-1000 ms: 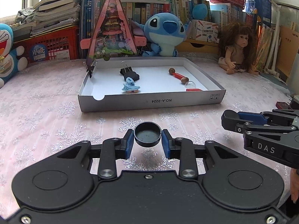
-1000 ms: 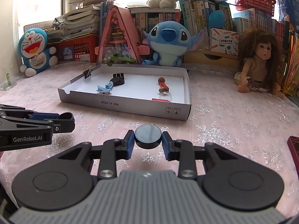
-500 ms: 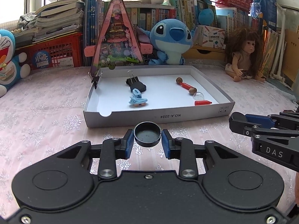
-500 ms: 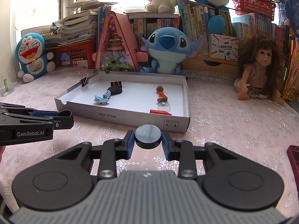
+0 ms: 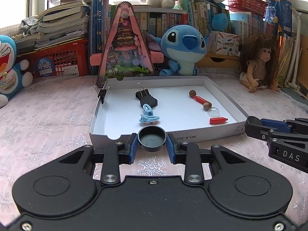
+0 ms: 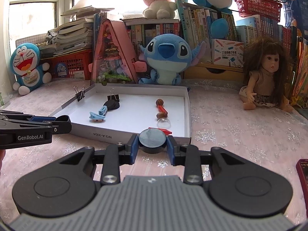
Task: Organize rigid objects
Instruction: 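Carry the cup lid in the left tool while the right tool carries the disc into the tray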
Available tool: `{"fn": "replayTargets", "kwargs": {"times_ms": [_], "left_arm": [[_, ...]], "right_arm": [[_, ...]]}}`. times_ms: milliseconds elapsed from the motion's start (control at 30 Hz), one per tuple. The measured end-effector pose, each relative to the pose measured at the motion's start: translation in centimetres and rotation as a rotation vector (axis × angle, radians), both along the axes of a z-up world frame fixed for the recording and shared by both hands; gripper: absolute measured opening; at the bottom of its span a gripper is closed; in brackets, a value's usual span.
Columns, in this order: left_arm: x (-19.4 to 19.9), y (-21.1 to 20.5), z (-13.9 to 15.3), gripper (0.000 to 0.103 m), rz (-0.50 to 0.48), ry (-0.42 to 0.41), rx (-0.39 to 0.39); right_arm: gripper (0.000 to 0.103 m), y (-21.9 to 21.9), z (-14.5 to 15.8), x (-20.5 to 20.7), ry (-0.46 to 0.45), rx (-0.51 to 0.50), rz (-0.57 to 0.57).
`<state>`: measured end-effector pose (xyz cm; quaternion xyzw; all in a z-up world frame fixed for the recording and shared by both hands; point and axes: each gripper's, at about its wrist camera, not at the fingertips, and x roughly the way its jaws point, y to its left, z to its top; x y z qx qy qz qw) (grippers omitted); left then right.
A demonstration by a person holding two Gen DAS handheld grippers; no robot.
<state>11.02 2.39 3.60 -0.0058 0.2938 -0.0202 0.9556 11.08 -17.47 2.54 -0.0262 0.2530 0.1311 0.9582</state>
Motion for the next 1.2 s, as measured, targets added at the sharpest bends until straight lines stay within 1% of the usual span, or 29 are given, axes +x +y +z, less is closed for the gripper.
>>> {"fn": "replayTargets", "kwargs": {"times_ms": [300,433,800,1033,1200], "left_arm": [[2.3,0.3,0.4,0.03,0.024,-0.016,0.001],[3.3,0.6,0.6,0.03,0.03,-0.026,0.004],[6.3,1.8,-0.2,0.03,0.045,-0.007,-0.011],[9.6,3.0,-0.4,0.03,0.07,0.008,-0.043],[12.3,3.5,-0.7,0.03,0.093,0.007,-0.05]], "right_arm": [[0.037,-0.1,0.5,2.1,-0.003,0.013,-0.025],[0.037,0.1,0.6,2.8,-0.005,0.003,-0.034],[0.037,0.7,0.3,5.2,0.005,-0.016,-0.034],[0.037,0.7,0.4,7.8,0.019,-0.019,-0.038],[0.037,0.9,0.5,10.6,0.023,-0.009,-0.04]]}}
